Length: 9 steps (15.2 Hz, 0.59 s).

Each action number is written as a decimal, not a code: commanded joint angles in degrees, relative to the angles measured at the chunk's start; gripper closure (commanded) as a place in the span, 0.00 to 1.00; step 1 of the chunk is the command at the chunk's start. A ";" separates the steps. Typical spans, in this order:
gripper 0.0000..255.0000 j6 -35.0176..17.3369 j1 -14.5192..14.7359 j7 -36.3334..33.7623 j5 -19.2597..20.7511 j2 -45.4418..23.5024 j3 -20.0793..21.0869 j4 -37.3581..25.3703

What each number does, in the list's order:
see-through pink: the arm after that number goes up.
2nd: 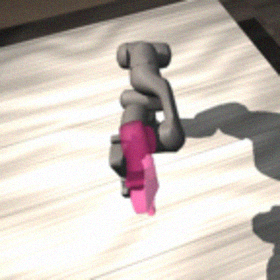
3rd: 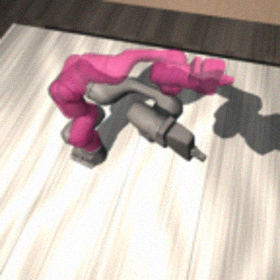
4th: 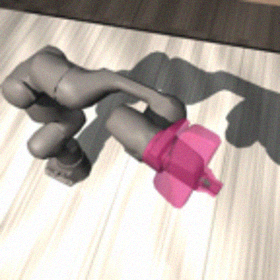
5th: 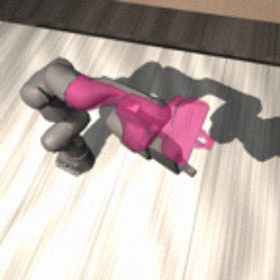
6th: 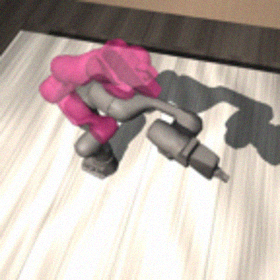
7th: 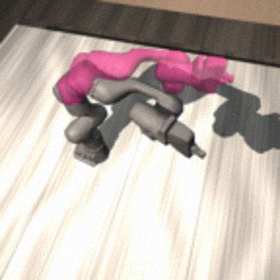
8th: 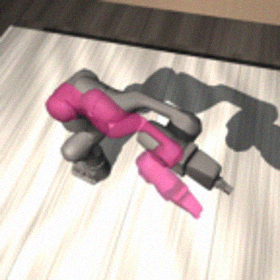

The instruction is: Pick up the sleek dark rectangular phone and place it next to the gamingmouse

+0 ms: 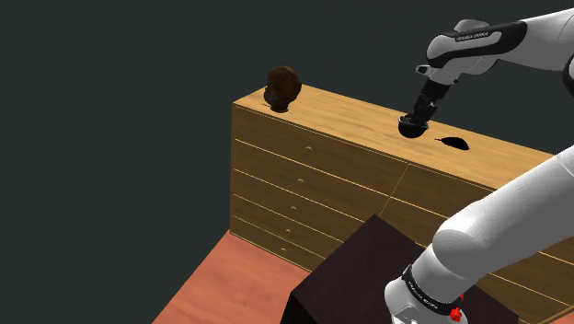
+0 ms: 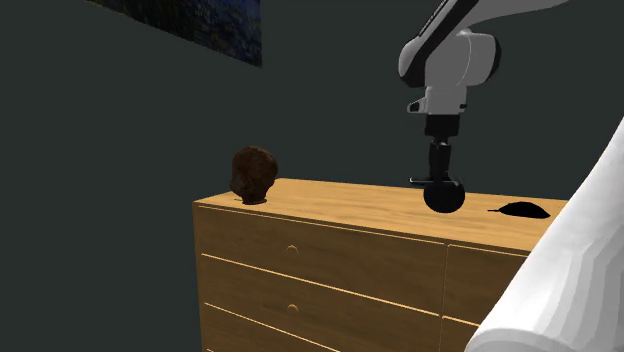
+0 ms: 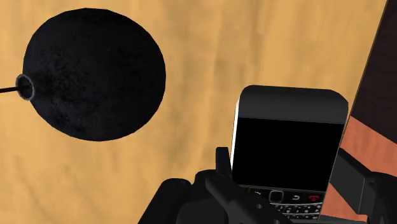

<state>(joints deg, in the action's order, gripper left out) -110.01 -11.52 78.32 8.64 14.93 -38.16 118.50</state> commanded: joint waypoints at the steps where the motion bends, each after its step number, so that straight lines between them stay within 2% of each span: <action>1: 1.00 0.08 -1.14 2.45 0.72 0.80 -1.58 0.40; 9: 1.00 1.02 -5.41 12.07 3.55 3.65 -8.06 0.73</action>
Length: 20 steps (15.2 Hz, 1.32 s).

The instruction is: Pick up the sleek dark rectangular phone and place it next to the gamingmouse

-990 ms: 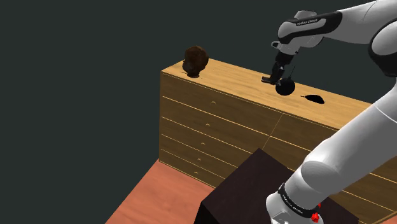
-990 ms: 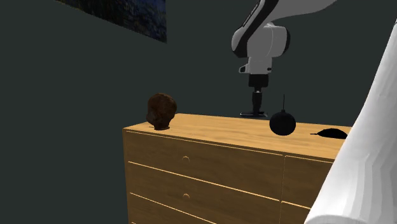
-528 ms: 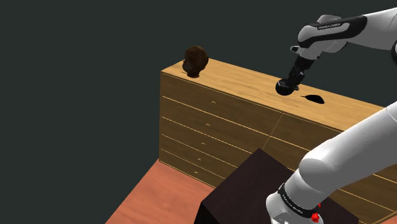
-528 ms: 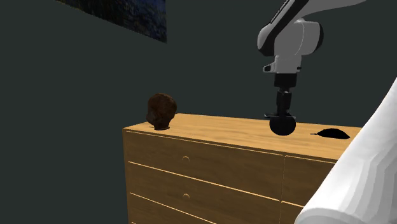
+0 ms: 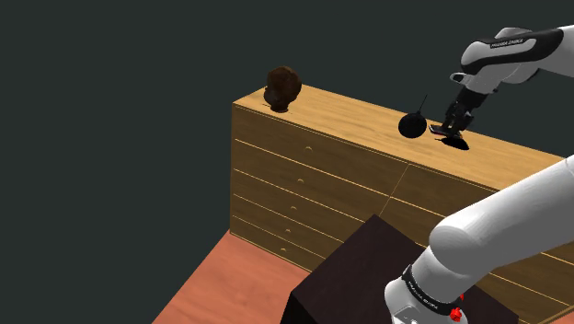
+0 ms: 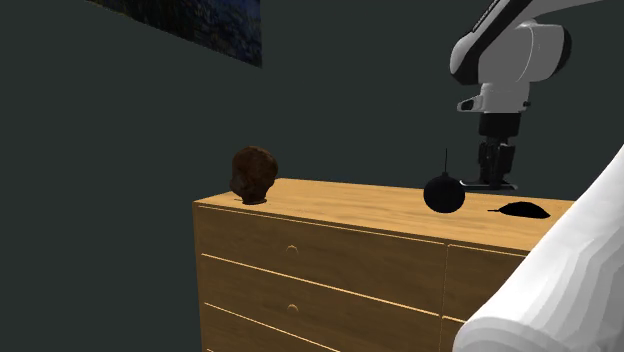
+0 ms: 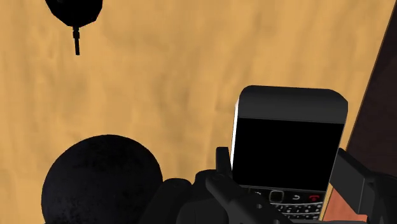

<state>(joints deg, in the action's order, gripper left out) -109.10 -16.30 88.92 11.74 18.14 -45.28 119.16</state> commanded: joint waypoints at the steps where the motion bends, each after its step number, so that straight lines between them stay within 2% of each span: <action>1: 1.00 0.22 -1.06 2.82 0.64 0.50 -1.91 -0.17; 7: 1.00 0.79 -2.72 11.72 0.59 -0.74 -8.82 -2.93; 11: 1.00 1.05 -2.77 18.74 -1.19 -3.52 -14.85 -6.01; 20: 1.00 -5.19 -2.20 20.59 -2.45 -5.55 -17.65 -1.25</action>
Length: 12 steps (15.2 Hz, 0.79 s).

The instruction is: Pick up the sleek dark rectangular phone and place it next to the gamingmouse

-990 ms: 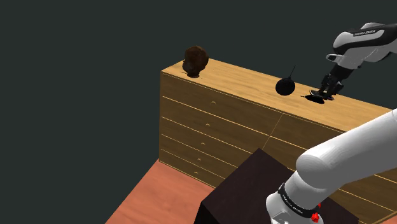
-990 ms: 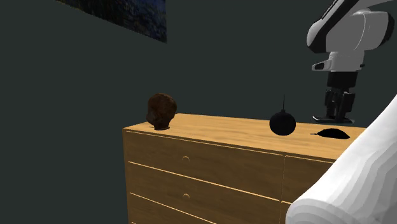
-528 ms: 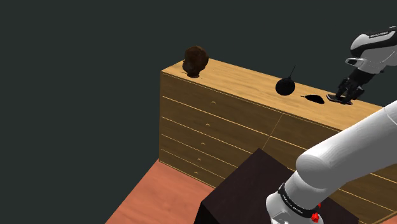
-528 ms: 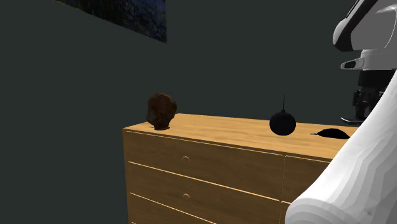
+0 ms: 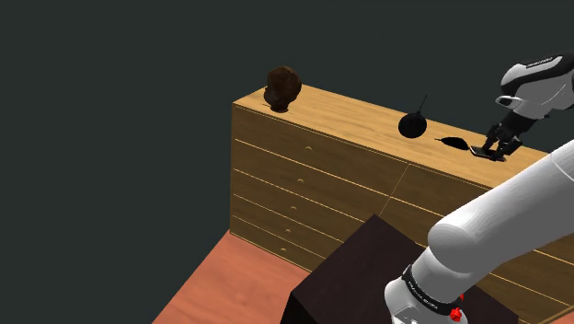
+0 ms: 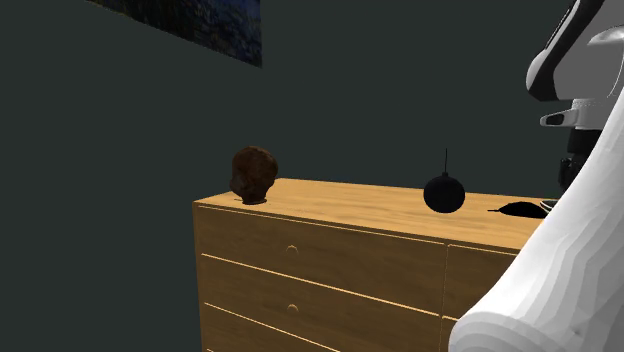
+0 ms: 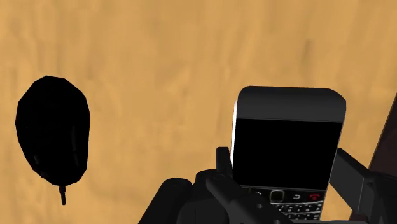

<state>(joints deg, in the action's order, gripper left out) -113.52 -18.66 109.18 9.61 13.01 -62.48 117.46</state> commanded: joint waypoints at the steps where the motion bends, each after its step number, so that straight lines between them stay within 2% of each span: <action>1: 1.00 -1.56 0.28 0.54 -0.54 -0.74 -0.78 1.04; 10: 1.00 -9.18 2.09 3.78 -4.45 -5.23 -4.58 6.08; 12: 1.00 -9.18 2.06 3.78 -4.45 -5.23 -4.56 6.08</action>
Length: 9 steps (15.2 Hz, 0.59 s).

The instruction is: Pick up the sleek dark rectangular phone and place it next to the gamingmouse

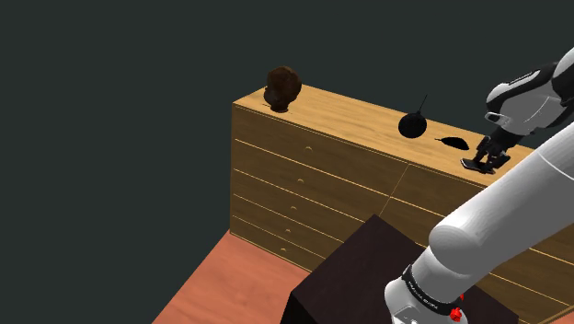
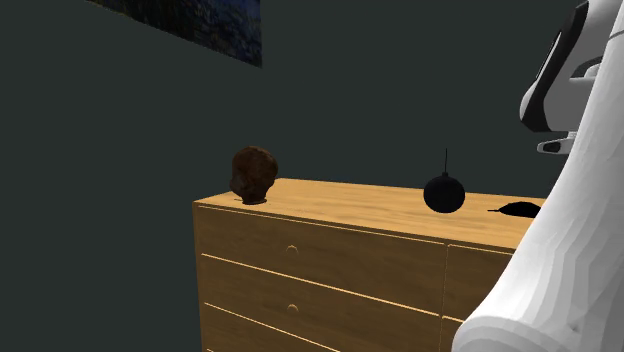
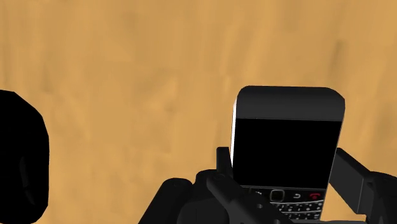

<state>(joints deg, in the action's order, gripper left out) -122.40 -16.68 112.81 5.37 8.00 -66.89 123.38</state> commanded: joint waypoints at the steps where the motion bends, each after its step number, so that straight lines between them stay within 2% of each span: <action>1: 1.00 -0.30 0.09 0.15 -0.22 -0.22 -0.15 0.15; 6: 1.00 -0.30 0.09 0.16 -0.23 -0.22 -0.15 0.15; 7: 0.00 -0.30 0.09 0.16 -0.23 -0.22 -0.15 0.15; 9: 0.00 -0.30 0.09 0.15 -0.22 -0.22 -0.14 0.15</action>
<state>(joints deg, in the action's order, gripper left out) -122.70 -16.59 112.96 5.15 7.78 -67.04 123.54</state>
